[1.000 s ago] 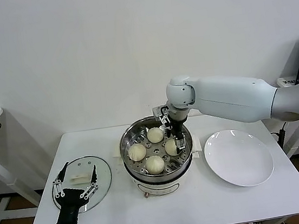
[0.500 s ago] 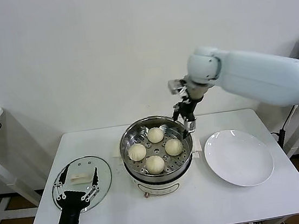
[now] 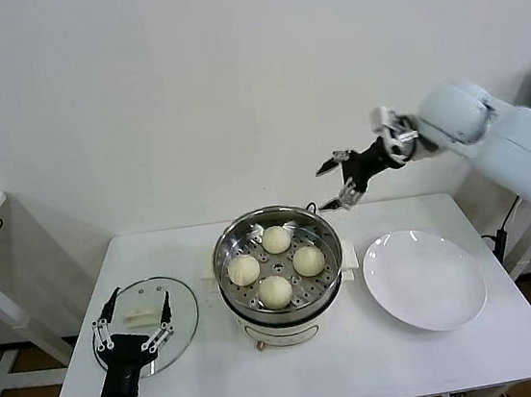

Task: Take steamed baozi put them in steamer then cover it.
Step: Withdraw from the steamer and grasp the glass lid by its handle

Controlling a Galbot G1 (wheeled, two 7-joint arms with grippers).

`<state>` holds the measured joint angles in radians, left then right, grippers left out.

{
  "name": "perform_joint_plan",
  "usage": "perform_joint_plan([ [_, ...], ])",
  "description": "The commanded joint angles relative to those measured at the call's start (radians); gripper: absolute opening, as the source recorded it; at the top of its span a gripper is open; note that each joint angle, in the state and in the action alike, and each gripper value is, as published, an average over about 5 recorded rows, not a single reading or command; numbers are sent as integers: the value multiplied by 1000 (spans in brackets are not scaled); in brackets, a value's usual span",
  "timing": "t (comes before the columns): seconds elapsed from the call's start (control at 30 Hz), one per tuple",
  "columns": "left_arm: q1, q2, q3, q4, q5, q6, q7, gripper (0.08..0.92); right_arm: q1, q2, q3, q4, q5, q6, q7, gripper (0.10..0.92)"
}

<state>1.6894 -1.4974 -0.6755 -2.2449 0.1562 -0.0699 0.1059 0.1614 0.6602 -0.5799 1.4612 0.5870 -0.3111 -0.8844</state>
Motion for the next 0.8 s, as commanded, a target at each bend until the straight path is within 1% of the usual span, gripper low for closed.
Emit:
perform_joint_plan([
  [0.03, -23, -2, 5, 9, -25, 10, 7, 823, -767, -105, 750, 205, 169, 207, 545, 823],
  [0.17, -48, -3, 16, 20, -27, 14, 14, 823, -1085, -17, 982, 316, 138, 276, 690, 823],
  [0.33, -71, 1, 28, 39, -38, 16, 14, 823, -1387, 173, 1183, 471, 54, 346, 831, 823],
  [0.43, -84, 2, 30, 49, -41, 12, 12, 823, -1487, 286, 1232, 534, -14, 404, 890, 823],
  [0.57, -101, 3, 30, 64, -41, 1, 4, 823, -1575, 408, 1254, 574, -113, 485, 940, 823],
  [0.8, -109, 0, 29, 92, -40, -22, -5, 823, -1659, 526, 1248, 584, -144, 540, 967, 823],
])
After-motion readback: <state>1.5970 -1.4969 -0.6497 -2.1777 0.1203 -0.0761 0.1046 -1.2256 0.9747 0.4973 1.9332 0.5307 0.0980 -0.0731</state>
